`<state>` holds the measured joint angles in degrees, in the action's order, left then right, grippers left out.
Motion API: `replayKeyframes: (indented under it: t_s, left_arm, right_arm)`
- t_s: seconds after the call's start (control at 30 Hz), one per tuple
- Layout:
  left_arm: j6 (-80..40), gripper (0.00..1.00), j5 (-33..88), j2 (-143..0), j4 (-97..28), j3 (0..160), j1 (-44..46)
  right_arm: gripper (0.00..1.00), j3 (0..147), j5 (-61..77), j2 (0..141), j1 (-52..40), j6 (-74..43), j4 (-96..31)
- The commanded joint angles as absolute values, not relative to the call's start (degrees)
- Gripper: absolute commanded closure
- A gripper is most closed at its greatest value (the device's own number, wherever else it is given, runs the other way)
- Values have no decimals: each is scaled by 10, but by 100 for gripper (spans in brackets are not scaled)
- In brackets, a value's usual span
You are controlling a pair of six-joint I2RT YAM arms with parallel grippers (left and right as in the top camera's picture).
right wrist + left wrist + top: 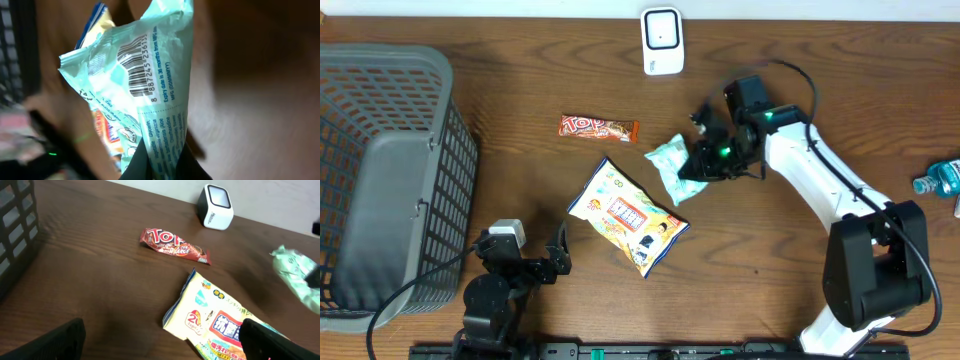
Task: Scan the item barcode
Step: 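Lift the green packet and raise it toward the scanner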
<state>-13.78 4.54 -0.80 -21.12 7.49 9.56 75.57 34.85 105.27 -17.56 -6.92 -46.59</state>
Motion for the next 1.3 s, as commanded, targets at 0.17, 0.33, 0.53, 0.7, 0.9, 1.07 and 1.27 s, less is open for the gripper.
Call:
replayKeyframes:
  t_s: [0.17,0.33,0.53,0.7,0.9,1.07,1.27]
  left_arm:
    - [-145,2,42,-7,-223,66,98]
    - [-145,2,42,-7,-223,66,98]
    - [-145,2,42,-7,-223,66,98]
    - [-145,2,42,-7,-223,66,98]
    - [-145,2,42,-7,-223,66,98]
    - [-145,2,42,-7,-223,66,98]
    - [-145,2,42,-7,-223,66,98]
  right_arm:
    - [99,757,339,1049,-188,149,-408]
    - [99,757,345,1049,-189,184,-401]
    - [99,757,329,1049,-189,354,-402]
    - [99,757,307,1049,-188,425,-363]
    - [99,757,303,1022,-189,425,-269]
    - [99,757,310,966,-189,425,-251]
    - [99,757,310,937,-189,425,-267]
